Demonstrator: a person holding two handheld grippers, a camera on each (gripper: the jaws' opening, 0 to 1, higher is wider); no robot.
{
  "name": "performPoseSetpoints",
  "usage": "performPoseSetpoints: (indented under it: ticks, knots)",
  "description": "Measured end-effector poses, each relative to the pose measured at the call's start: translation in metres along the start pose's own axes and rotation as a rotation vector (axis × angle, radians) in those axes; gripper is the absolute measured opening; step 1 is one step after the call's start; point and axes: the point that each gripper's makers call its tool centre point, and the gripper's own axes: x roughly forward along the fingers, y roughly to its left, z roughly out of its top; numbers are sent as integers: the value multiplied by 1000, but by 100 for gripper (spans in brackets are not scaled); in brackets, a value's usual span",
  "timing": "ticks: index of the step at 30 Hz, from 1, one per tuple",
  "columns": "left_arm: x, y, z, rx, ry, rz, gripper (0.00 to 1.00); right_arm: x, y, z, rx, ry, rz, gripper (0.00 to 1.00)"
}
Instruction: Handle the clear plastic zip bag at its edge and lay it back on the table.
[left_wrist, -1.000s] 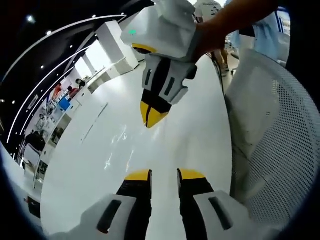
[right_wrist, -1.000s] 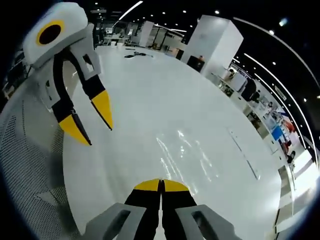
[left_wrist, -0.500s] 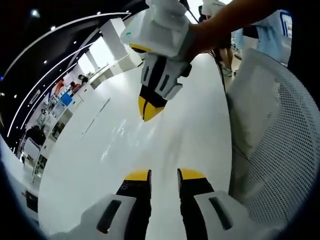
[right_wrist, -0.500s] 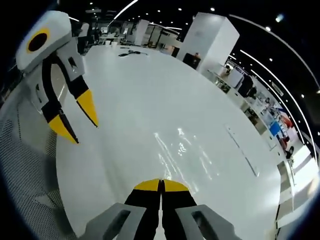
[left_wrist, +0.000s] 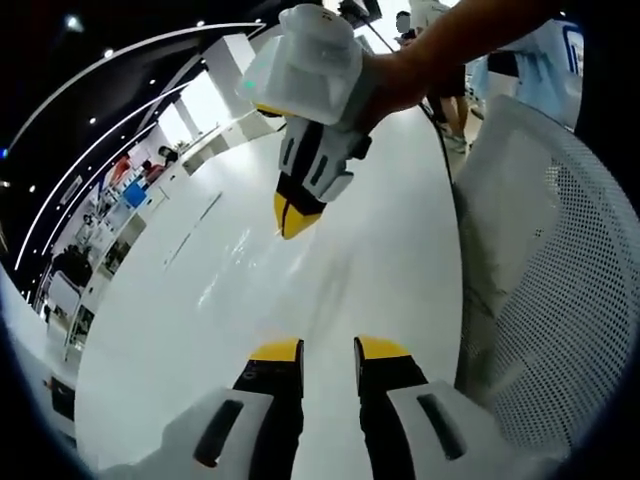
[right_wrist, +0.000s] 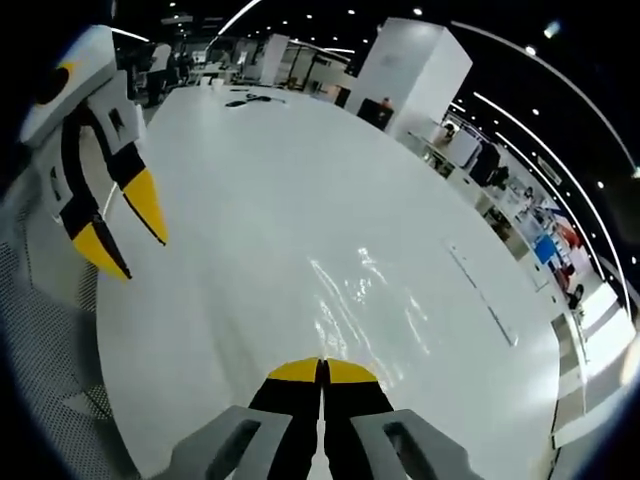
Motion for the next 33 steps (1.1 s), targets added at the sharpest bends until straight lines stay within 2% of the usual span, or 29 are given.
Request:
performPoseSetpoints:
  ticks: [5, 13, 18, 33]
  knots:
    - [-1, 0, -2, -1, 3, 1, 17, 6, -3, -1, -31, -5, -11, 0]
    - [-1, 1, -4, 0, 7, 3, 17, 8, 0, -5, -13, 7, 19, 0]
    - [-2, 2, -4, -6, 6, 9, 17, 9, 0, -5, -49, -2, 15, 0]
    - [-5, 3, -12, -27, 13, 18, 17, 10, 12, -5, -87, -20, 62, 0]
